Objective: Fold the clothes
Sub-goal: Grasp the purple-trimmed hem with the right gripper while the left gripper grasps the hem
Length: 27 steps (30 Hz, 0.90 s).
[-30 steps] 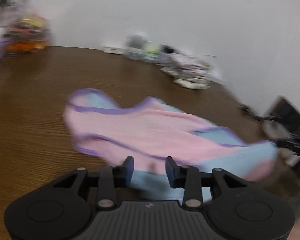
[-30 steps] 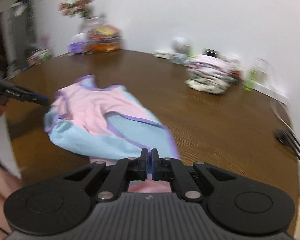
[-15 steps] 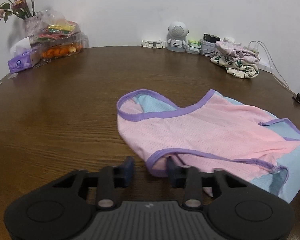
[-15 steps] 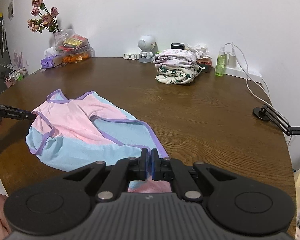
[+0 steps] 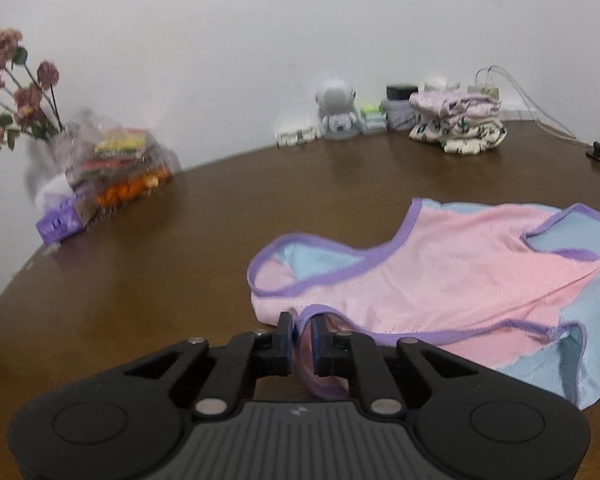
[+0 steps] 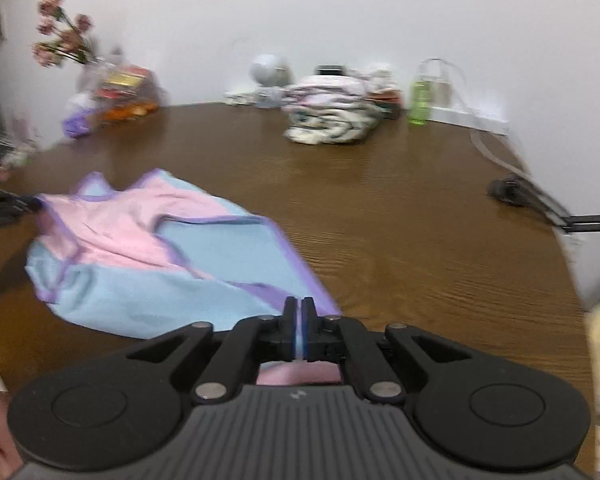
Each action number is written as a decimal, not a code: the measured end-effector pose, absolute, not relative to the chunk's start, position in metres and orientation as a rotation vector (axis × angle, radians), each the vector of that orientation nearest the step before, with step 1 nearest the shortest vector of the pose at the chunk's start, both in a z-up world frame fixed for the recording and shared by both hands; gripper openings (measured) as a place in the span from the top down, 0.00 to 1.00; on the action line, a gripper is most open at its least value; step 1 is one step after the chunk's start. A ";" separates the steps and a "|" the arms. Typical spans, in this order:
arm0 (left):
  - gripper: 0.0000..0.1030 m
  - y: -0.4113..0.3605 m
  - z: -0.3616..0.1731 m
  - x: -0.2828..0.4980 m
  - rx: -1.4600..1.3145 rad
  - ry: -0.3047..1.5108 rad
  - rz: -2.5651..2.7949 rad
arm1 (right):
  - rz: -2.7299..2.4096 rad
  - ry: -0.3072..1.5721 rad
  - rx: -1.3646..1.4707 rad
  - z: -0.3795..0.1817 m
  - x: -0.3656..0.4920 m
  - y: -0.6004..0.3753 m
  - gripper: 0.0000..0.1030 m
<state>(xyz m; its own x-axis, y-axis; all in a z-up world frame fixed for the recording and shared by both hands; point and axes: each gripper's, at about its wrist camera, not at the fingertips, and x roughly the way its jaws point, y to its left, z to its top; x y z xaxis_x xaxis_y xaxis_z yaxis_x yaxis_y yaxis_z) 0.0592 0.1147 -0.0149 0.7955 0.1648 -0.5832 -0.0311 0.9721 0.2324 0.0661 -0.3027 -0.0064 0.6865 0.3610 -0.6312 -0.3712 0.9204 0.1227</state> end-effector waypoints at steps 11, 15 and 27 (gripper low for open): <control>0.63 0.129 -0.028 0.060 0.128 0.709 0.169 | 0.531 0.809 -0.139 -0.025 0.111 -0.262 0.55; 0.80 0.131 -0.030 0.063 0.093 0.716 0.146 | 0.560 0.846 -0.120 -0.029 0.114 -0.261 0.95; 1.00 0.135 0.024 0.029 0.185 0.581 0.090 | 0.507 0.634 -0.137 0.029 0.064 -0.271 0.98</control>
